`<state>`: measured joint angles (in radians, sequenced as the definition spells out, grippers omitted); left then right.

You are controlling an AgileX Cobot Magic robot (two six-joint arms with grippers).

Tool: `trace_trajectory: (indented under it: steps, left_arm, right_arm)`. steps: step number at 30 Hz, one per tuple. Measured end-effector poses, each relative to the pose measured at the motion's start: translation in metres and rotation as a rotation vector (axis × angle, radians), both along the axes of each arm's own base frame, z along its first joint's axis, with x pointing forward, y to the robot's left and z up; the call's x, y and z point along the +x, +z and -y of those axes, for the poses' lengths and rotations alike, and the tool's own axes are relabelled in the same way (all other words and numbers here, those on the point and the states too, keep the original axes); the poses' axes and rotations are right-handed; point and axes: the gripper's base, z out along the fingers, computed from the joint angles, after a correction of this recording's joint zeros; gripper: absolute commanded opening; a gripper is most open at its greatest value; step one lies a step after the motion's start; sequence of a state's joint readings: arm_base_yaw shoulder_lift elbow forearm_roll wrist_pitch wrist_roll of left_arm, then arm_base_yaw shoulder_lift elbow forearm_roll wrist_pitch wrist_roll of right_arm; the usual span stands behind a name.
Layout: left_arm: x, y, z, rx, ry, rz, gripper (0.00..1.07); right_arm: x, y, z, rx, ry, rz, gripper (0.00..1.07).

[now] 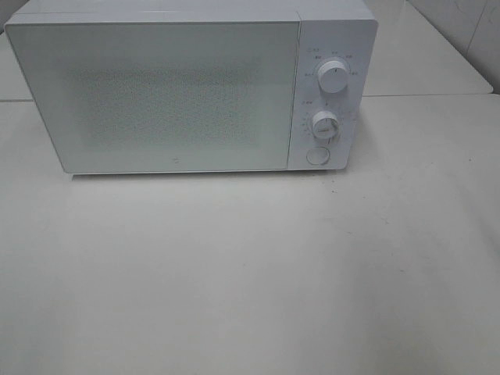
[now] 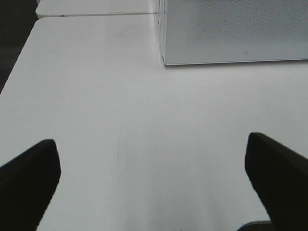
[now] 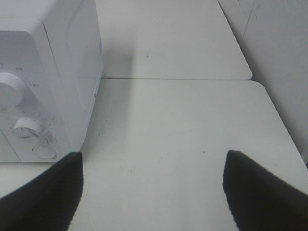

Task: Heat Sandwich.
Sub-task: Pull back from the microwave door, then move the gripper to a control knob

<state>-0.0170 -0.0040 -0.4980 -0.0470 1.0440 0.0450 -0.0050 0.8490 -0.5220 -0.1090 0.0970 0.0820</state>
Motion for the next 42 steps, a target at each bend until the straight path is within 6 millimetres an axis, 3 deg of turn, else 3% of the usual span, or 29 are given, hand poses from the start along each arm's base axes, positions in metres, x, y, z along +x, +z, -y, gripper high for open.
trace_trajectory:
  steps: [8, 21, 31, 42]
  left_arm:
    - [0.0, 0.0, 0.0, 0.0, 0.0, 0.0, 1.02]
    - [0.0, 0.0, 0.0, 0.0, 0.0, 0.0, 1.02]
    - [0.0, 0.0, 0.0, 0.0, 0.0, 0.0, 1.02]
    - [0.0, 0.0, 0.0, 0.0, 0.0, 0.0, 1.02]
  right_arm:
    - [0.026, -0.014, -0.002, 0.013, 0.021, 0.068, 0.76]
    - [0.035, -0.06, -0.004, 0.09, -0.003, 0.179, 0.76]
    - [0.041, -0.09, -0.044, 0.056, 0.072, 0.179, 0.76]
    - [0.04, -0.104, -0.079, 0.029, 0.053, 0.243, 0.76]
